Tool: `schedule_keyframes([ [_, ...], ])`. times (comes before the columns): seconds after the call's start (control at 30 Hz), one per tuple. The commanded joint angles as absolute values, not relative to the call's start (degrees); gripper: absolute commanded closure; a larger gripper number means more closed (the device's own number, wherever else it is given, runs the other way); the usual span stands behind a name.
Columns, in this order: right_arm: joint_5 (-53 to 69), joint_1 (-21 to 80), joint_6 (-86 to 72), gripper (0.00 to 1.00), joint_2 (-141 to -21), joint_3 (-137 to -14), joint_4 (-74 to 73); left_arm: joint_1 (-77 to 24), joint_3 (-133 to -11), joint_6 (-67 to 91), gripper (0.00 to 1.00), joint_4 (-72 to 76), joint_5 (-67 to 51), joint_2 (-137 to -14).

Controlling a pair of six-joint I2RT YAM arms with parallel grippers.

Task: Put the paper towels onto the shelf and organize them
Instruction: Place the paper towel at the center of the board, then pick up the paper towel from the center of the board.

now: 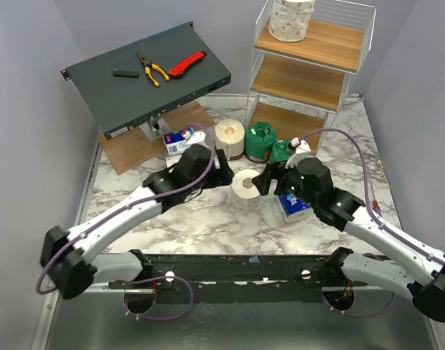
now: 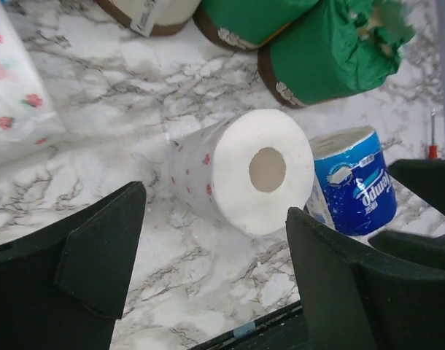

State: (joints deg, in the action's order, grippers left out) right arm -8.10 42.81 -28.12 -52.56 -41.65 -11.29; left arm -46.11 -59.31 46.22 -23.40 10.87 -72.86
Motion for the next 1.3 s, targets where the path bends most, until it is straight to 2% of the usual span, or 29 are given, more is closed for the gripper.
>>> schedule_keyframes([
  [0.0,-0.4,43.9,-20.4,0.15,-60.4,-50.1,-12.9,-43.4,-49.8,43.6,0.19,-23.5,16.2,-59.4],
  [0.2,-6.4,48.3,-10.0,0.18,-70.2,-57.7,-19.5,-38.7,-35.4,45.0,0.23,-20.7,13.6,-40.8],
  [0.4,-7.3,51.3,-4.1,0.21,-79.0,-66.1,-26.4,-36.4,-28.2,44.4,0.25,-20.6,10.6,-31.7],
  [0.7,-8.6,52.6,-4.2,0.27,-86.1,-69.8,-30.2,-36.0,-26.0,42.8,0.25,-20.7,9.9,-28.5],
  [1.03,-9.9,52.7,-5.7,0.33,-87.7,-67.8,-29.0,-35.7,-24.6,43.4,0.25,-20.4,9.4,-27.8],
  [1.27,-8.3,52.7,-5.9,0.33,-87.8,-66.1,-28.5,-35.7,-24.6,44.0,0.25,-19.5,8.6,-28.9],
])
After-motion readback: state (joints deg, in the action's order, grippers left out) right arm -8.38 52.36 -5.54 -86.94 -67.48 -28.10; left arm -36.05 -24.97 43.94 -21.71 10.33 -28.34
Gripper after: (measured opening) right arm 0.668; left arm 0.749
